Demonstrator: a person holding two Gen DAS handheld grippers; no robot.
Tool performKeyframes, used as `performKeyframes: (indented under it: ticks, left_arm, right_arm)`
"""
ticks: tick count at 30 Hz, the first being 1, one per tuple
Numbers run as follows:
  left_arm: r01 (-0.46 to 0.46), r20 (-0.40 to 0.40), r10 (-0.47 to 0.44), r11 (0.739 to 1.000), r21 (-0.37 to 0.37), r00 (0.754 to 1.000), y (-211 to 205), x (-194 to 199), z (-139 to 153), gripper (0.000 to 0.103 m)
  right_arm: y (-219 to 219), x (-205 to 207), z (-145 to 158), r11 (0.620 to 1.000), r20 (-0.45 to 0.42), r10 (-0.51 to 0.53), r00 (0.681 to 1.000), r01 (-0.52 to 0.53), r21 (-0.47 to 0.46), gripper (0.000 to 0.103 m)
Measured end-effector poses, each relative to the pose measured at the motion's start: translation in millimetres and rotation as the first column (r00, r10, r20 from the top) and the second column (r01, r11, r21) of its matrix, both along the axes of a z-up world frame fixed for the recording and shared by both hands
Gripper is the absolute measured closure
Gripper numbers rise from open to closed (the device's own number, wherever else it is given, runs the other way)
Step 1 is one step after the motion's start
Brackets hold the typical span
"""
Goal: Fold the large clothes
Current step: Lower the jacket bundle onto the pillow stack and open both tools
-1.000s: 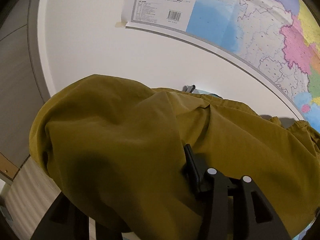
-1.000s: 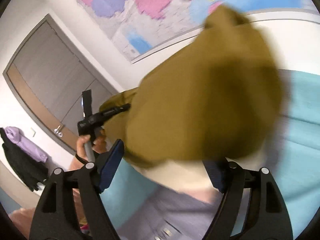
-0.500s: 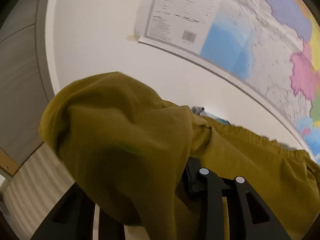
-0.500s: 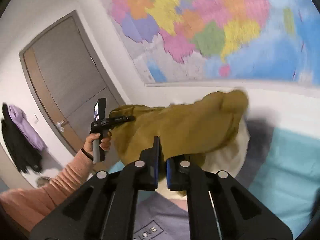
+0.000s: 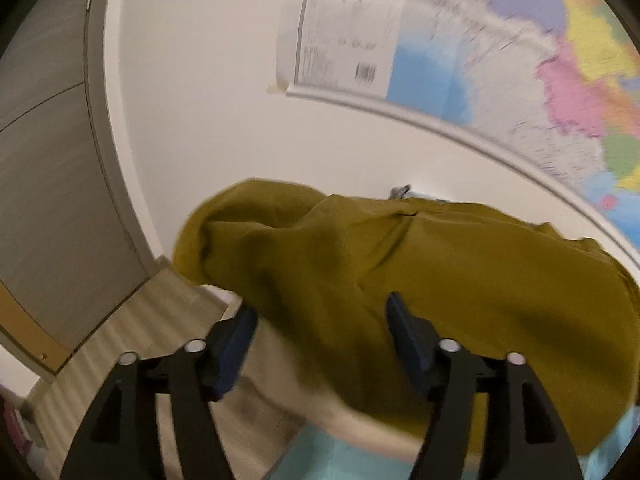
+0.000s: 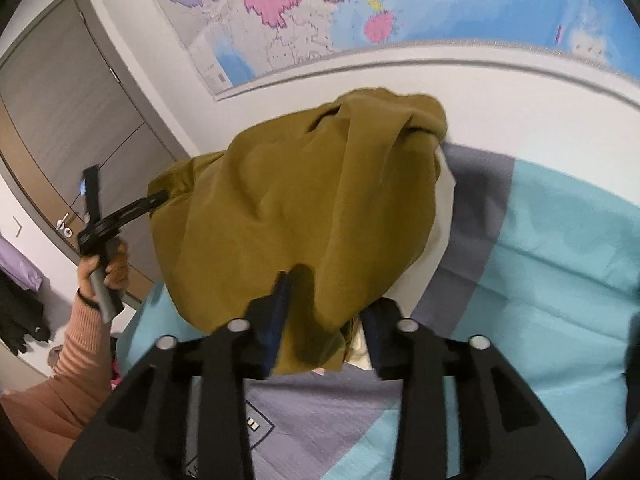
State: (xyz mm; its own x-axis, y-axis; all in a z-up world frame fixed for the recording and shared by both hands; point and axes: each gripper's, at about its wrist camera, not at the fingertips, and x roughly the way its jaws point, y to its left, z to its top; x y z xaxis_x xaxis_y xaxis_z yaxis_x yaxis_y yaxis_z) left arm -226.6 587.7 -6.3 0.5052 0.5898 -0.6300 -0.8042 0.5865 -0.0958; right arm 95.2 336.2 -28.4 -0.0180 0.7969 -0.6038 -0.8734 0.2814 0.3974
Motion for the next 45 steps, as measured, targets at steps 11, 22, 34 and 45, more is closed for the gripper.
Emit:
performKeyframes:
  ticks: [11, 22, 34, 45]
  left_arm:
    - [0.143, 0.044, -0.148, 0.983, 0.112, 0.988, -80, 4, 20, 0.029]
    - [0.242, -0.005, -0.243, 0.964, 0.111, 0.97, -115, 52, 19, 0.026]
    - [0.239, 0.003, -0.24, 0.969, 0.065, 0.971, -119, 56, 10, 0.021]
    - [0.235, -0.047, -0.232, 0.967, 0.096, 0.972, -146, 69, -7, 0.016]
  right_arm:
    - [13, 1, 53, 0.985, 0.23, -0.15, 0.962, 0.124, 0.123, 0.052]
    - [93, 39, 11, 0.994, 0.144, -0.106, 0.984, 0.11, -0.021, 0.053]
    - [29, -16, 32, 0.989, 0.166, -0.043, 0.985, 0.019, 0.144, 0.049]
    - [38, -45, -9, 0.998, 0.185, 0.011, 0.983, -0.024, 0.065, 0.043]
